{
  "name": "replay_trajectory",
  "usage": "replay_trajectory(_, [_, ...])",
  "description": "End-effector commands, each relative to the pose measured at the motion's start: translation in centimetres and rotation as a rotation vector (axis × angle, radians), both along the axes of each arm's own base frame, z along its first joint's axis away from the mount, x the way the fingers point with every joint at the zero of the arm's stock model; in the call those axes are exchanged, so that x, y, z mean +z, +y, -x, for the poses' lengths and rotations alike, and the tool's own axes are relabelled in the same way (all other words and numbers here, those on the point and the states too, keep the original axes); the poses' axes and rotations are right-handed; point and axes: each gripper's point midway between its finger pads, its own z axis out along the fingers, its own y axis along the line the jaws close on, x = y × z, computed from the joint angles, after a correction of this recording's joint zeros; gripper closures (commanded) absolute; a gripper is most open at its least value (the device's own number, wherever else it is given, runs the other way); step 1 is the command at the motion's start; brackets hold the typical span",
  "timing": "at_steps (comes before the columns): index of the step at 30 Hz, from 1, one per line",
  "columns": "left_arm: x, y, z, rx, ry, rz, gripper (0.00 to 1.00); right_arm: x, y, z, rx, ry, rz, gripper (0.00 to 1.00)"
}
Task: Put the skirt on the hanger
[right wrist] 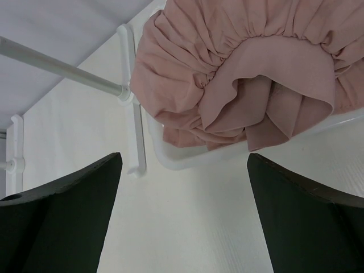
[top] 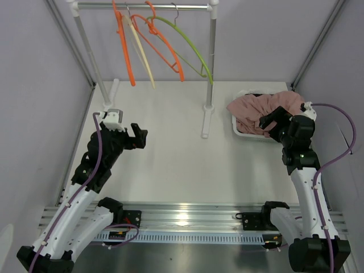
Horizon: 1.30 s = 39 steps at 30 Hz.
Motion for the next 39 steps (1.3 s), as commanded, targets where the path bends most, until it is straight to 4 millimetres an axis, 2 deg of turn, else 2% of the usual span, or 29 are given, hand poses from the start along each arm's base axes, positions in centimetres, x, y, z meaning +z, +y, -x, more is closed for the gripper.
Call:
replay_trajectory(1, [2.4, -0.2, -0.1, -0.008, -0.056, 0.035, 0.01, 2.0, -0.8, -0.2, -0.022, -0.026, 0.043, 0.01])
replay_trajectory(7, [2.3, -0.3, -0.2, -0.011, -0.052, 0.039, 0.01, 0.8, -0.2, -1.2, 0.012, 0.057, 0.080, 0.01])
replay_trajectory(8, [2.3, -0.4, -0.2, -0.014, -0.053, 0.040, 0.01, 0.5, -0.5, -1.5, -0.004, 0.077, 0.106, 0.08])
replay_trajectory(9, [2.2, -0.4, -0.2, -0.013, -0.050, 0.040, 0.01, -0.2, 0.6, -2.0, 0.021, 0.111, 0.126, 0.11])
replay_trajectory(10, [2.2, -0.4, -0.2, -0.014, -0.049, 0.041, 0.01, -0.5, 0.7, -2.3, 0.009, 0.125, 0.144, 0.14])
replay_trajectory(11, [2.3, -0.4, -0.2, -0.012, -0.051, 0.042, 0.00, -0.8, 0.5, -2.5, -0.005, 0.141, 0.160, 0.23])
replay_trajectory(14, [2.3, -0.3, -0.2, -0.008, -0.050, 0.041, 0.01, -2.4, 0.6, -3.6, -0.020, 0.196, 0.161, 0.35])
replay_trajectory(16, [2.3, -0.2, -0.1, -0.005, -0.050, 0.038, 0.00, -3.3, 0.4, -4.3, -0.038, 0.229, 0.162, 0.38])
replay_trajectory(26, [2.1, -0.2, -0.2, -0.005, -0.043, 0.037, 0.01, -5.5, -0.9, -6.5, -0.085, 0.248, 0.174, 0.43])
replay_trajectory(34, [1.8, -0.3, -0.3, -0.005, -0.030, 0.036, 0.01, -5.9, -0.5, -8.0, -0.061, 0.194, 0.157, 0.48])
replay_trajectory(39, [1.4, -0.4, -0.4, -0.005, -0.013, 0.030, 0.01, -6.9, -0.6, -8.4, -0.063, 0.196, 0.158, 0.51])
